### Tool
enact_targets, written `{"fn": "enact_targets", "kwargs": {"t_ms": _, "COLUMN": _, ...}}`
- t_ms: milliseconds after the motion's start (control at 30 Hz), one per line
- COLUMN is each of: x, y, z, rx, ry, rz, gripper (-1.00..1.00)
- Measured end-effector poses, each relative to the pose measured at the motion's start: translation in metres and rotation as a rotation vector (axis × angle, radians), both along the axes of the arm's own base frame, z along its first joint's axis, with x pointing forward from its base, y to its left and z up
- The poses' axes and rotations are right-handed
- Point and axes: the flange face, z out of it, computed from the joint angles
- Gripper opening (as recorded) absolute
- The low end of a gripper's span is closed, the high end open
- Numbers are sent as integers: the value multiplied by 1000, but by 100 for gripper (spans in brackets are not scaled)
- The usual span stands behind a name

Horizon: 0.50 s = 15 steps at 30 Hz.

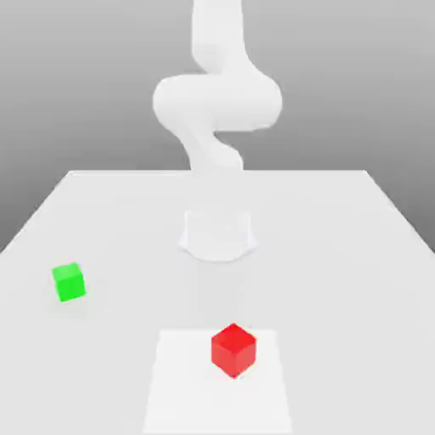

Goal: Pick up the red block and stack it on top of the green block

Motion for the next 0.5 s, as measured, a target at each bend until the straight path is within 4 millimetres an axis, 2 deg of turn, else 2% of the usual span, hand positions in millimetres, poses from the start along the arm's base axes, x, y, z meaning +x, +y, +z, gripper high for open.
{"fn": "enact_targets", "kwargs": {"t_ms": 133, "x": 38, "y": 2, "z": -62, "rx": 66, "ry": 111, "rz": 131, "gripper": 0}}
{"fn": "enact_targets", "kwargs": {"t_ms": 267, "x": 65, "y": 13, "z": -126, "rx": 112, "ry": 215, "rz": 242, "gripper": 0}}
{"fn": "enact_targets", "kwargs": {"t_ms": 367, "x": 79, "y": 25, "z": -176, "rx": 135, "ry": 291, "rz": 315, "gripper": 0}}
{"fn": "enact_targets", "kwargs": {"t_ms": 500, "x": 88, "y": 42, "z": -241, "rx": 148, "ry": 387, "rz": 399, "gripper": 0}}
